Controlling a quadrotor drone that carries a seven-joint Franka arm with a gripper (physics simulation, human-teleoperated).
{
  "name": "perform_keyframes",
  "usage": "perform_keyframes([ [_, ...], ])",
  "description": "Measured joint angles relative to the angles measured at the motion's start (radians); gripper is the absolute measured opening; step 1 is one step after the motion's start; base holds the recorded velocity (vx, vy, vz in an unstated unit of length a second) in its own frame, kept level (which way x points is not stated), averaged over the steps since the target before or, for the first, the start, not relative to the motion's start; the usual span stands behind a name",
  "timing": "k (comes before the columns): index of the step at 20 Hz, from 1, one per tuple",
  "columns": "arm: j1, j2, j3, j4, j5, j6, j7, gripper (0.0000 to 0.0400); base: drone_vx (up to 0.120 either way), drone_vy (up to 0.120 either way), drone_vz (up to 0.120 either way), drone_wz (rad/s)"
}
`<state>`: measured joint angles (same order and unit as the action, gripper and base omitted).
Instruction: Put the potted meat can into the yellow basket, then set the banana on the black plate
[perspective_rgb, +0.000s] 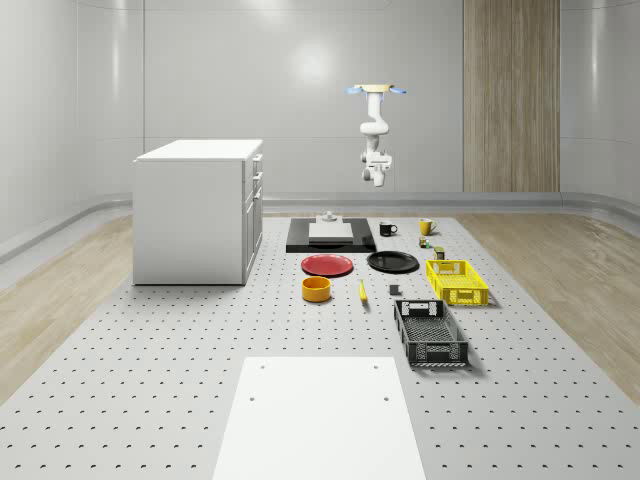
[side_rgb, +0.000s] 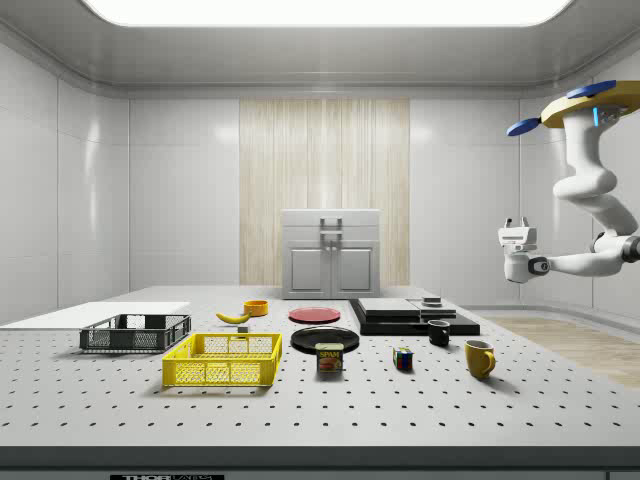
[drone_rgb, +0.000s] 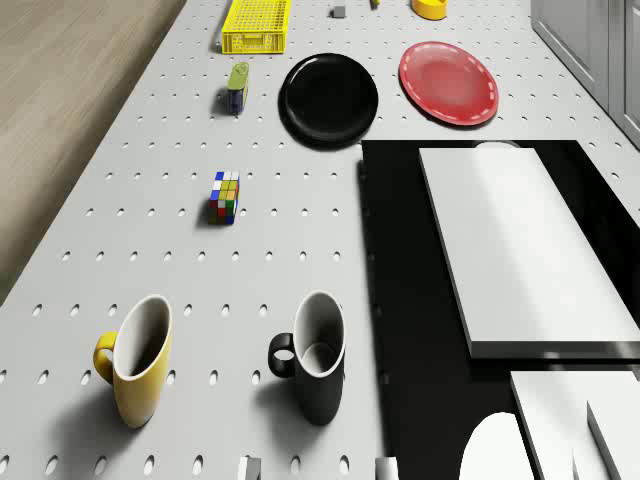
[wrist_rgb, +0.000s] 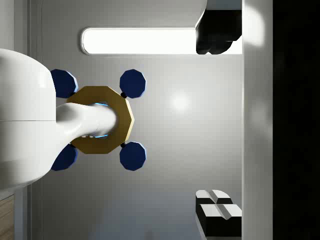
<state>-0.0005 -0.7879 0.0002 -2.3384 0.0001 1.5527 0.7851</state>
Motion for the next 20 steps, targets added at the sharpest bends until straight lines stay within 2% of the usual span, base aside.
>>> perform_keyframes([
  [6,-0.003,0.025,0.001,0.128,0.001,-0.098,-0.002,0.0400,0.000,0.007,0.000,0.000],
  [10,-0.004,0.053,0.002,0.206,0.002,-0.145,-0.002,0.0400,0.040,0.120,0.000,0.000],
  [15,-0.005,0.076,0.003,0.266,0.002,-0.178,-0.002,0.0400,0.120,0.120,0.000,0.000],
  [20,-0.006,0.084,0.003,0.289,0.002,-0.189,-0.003,0.0400,0.120,0.120,0.000,0.000],
])
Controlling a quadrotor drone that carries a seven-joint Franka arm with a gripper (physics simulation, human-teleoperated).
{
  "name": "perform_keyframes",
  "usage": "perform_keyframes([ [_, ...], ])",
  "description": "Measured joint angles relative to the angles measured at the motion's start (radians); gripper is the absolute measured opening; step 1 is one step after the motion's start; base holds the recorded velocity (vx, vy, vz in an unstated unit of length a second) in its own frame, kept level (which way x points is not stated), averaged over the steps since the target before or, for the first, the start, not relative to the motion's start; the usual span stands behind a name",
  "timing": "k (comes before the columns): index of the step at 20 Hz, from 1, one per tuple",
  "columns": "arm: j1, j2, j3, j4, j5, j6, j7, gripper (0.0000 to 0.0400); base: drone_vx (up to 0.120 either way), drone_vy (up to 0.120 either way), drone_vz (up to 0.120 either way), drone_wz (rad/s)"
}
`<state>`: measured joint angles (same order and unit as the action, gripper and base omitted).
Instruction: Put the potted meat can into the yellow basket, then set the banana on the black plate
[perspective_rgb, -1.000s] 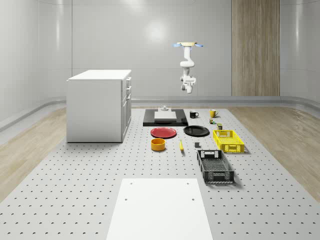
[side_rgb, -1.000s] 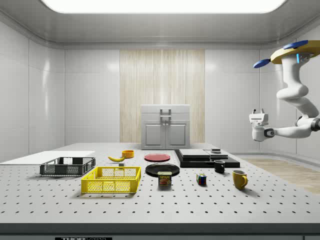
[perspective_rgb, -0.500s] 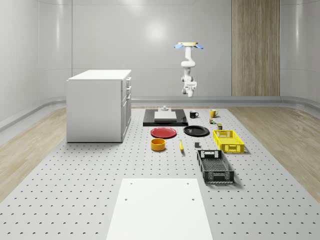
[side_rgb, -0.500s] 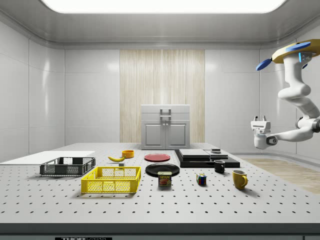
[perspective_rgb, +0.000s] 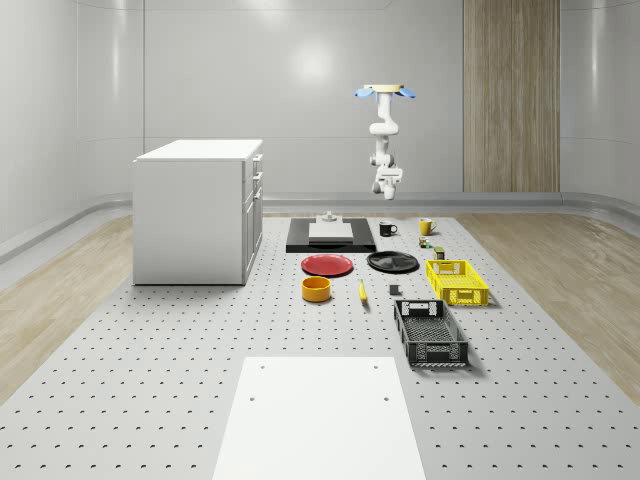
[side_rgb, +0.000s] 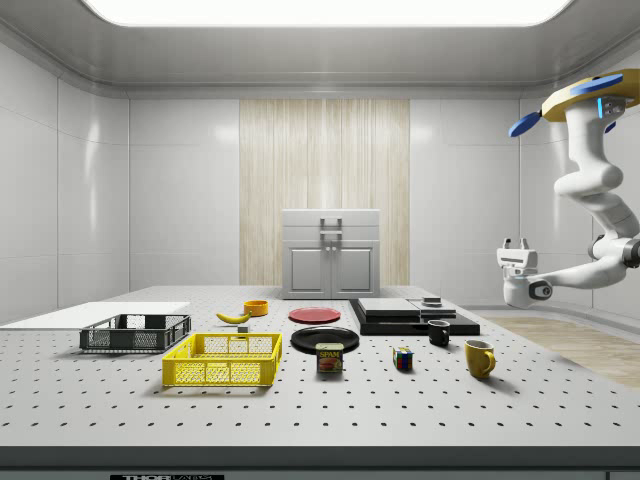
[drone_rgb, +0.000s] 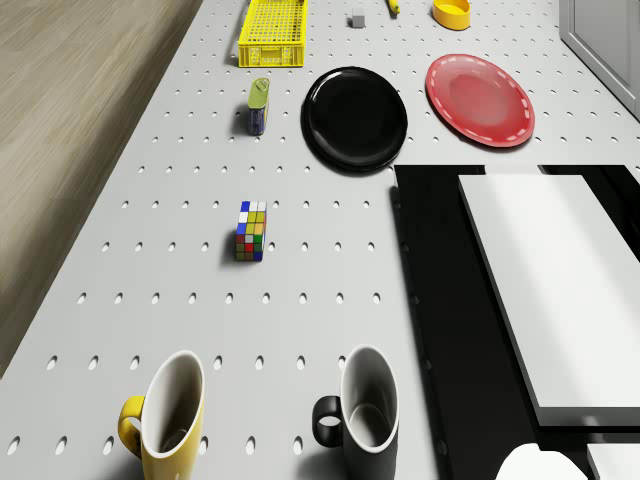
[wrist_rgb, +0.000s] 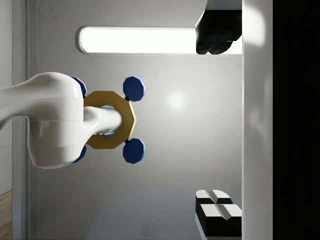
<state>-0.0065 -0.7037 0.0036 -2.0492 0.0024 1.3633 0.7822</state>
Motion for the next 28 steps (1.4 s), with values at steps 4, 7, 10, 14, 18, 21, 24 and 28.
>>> perform_keyframes([
  [4,-0.001,0.001,0.000,0.006,0.000,-0.001,0.000,0.0400,0.120,0.120,0.000,0.000],
  [7,-0.001,0.001,0.001,0.007,0.000,-0.001,0.000,0.0400,0.120,0.120,0.000,0.000],
  [10,-0.001,0.000,0.001,0.006,0.000,0.001,-0.001,0.0400,0.120,0.120,0.000,0.000],
  [14,-0.002,-0.002,0.001,0.005,0.000,0.004,-0.001,0.0400,0.120,0.120,0.000,0.000],
  [18,-0.002,-0.004,0.002,0.003,-0.001,0.007,-0.001,0.0400,0.120,0.120,0.000,0.000],
  [21,-0.003,-0.006,0.003,0.002,-0.002,0.009,-0.001,0.0400,0.120,0.120,0.000,0.000],
  [24,-0.003,-0.007,0.004,0.000,-0.003,0.011,-0.001,0.0400,0.120,0.120,0.000,0.000],
  [28,-0.004,-0.009,0.007,-0.002,-0.007,0.014,0.000,0.0400,0.120,0.120,0.000,0.000],
])
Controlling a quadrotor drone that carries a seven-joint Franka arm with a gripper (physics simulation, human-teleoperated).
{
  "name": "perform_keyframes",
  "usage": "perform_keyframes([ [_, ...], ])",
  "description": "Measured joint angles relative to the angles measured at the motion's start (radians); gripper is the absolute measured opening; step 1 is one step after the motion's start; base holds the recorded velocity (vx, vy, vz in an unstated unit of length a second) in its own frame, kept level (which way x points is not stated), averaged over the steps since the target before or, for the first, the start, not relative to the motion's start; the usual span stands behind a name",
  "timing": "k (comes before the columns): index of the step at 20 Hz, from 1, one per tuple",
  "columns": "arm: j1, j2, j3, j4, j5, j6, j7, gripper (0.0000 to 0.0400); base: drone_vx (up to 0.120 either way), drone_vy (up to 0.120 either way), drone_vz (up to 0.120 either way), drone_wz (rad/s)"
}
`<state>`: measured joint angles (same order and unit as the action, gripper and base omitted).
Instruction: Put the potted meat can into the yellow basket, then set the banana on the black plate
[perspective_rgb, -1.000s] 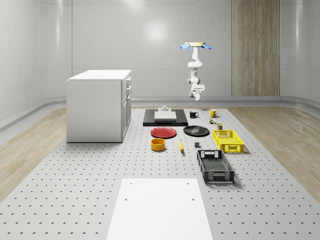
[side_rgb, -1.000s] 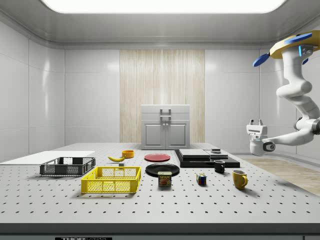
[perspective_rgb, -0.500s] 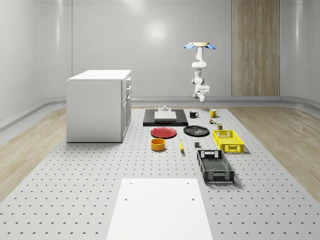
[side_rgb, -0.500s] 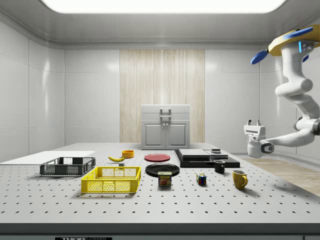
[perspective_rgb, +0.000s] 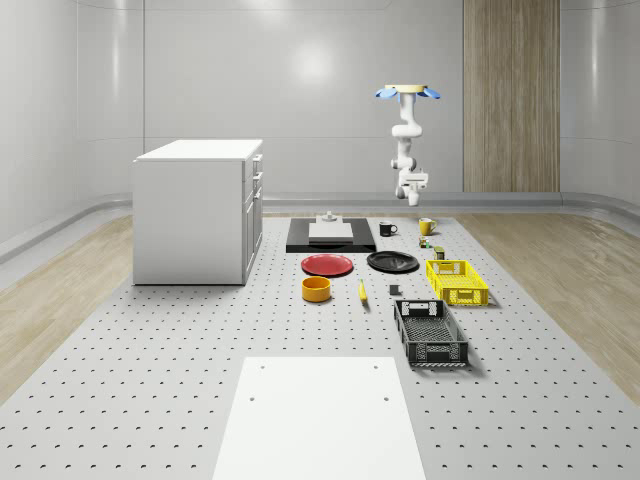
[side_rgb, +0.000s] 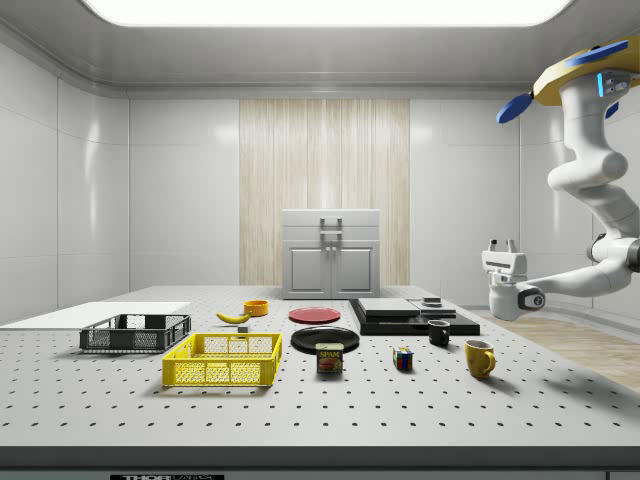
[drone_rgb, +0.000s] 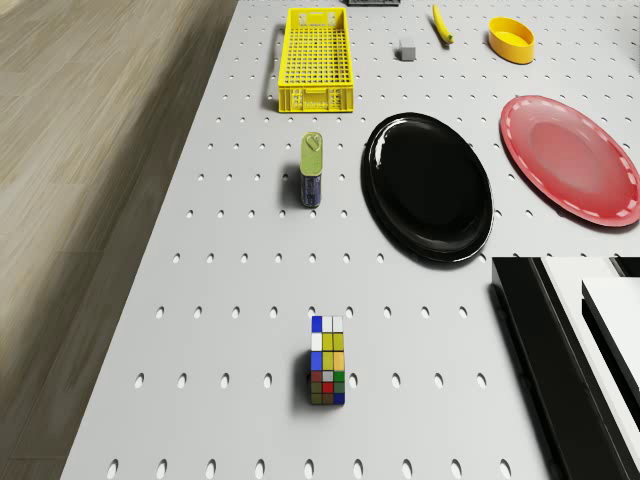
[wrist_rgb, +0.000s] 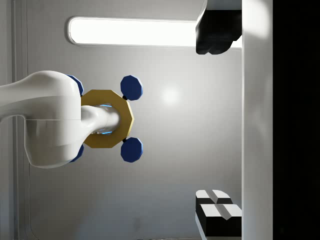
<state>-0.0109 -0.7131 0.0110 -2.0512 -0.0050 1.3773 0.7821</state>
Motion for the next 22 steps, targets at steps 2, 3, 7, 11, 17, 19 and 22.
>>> perform_keyframes([
  [2,-0.001,-0.001,0.002,-0.001,-0.003,0.002,0.000,0.0400,0.120,0.120,0.000,0.000],
  [3,-0.001,-0.002,0.004,-0.002,-0.006,0.002,0.001,0.0400,0.120,0.120,0.000,0.000],
  [7,-0.004,-0.004,0.014,-0.004,-0.019,0.005,0.002,0.0400,0.120,0.120,0.000,0.000],
  [11,-0.010,-0.006,0.033,-0.007,-0.046,0.009,0.006,0.0400,0.120,0.120,0.000,0.000],
  [17,-0.031,-0.011,0.101,-0.017,-0.141,0.015,0.019,0.0400,0.120,0.040,0.000,0.000],
  [19,-0.044,-0.014,0.143,-0.027,-0.200,0.017,0.027,0.0400,0.120,0.000,0.000,0.000],
  [22,-0.074,-0.022,0.236,-0.056,-0.333,0.024,0.046,0.0400,0.120,0.000,0.000,0.000],
])
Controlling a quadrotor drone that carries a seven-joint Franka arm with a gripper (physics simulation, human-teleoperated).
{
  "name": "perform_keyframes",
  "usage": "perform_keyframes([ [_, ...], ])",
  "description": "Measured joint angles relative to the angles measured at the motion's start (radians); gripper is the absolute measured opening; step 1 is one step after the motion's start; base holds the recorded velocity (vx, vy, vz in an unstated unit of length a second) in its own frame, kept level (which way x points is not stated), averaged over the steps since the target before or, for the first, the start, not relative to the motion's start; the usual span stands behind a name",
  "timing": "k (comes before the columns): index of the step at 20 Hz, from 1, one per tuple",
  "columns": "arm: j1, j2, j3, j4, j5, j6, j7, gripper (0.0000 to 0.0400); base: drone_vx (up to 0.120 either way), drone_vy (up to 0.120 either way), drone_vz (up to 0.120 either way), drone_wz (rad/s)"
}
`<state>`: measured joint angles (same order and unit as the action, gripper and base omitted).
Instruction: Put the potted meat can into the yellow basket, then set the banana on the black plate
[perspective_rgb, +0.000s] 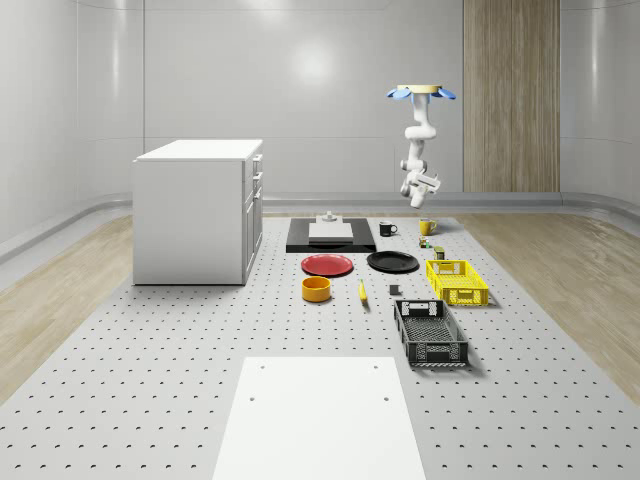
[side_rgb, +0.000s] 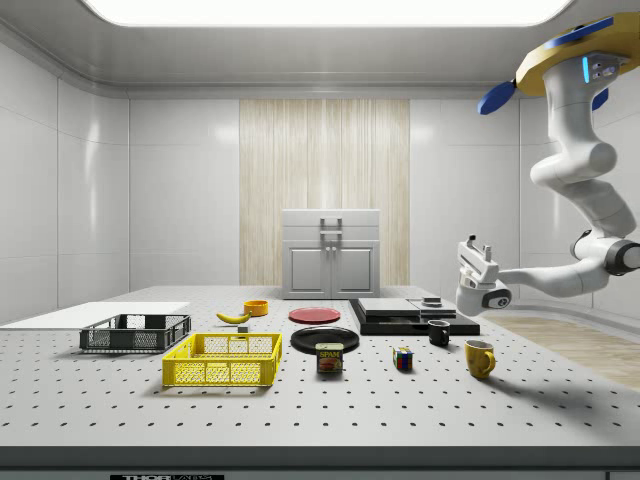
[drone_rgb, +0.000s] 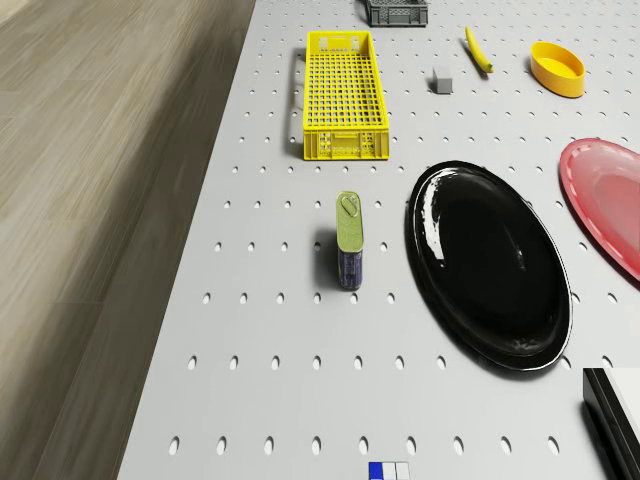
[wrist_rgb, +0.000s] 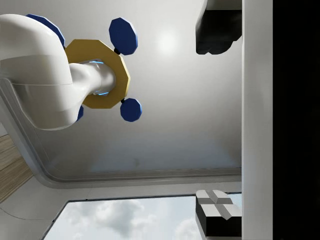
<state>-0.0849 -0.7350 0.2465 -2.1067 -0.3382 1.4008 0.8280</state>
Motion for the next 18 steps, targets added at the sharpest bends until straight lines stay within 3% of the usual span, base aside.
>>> perform_keyframes([
  [5,-0.092,-0.034,0.256,-0.148,-0.387,0.019,0.070,0.0400,0.120,0.000,0.000,0.000],
  [10,-0.266,-0.103,0.569,-0.458,-0.943,0.016,0.238,0.0400,0.120,0.000,-0.064,0.000],
  [14,-0.475,-0.158,0.757,-0.658,-1.316,-0.058,0.415,0.0400,0.120,0.000,-0.120,0.000],
  [18,-0.673,-0.208,0.873,-0.747,-1.520,-0.149,0.555,0.0400,0.120,0.000,-0.120,0.000],
])
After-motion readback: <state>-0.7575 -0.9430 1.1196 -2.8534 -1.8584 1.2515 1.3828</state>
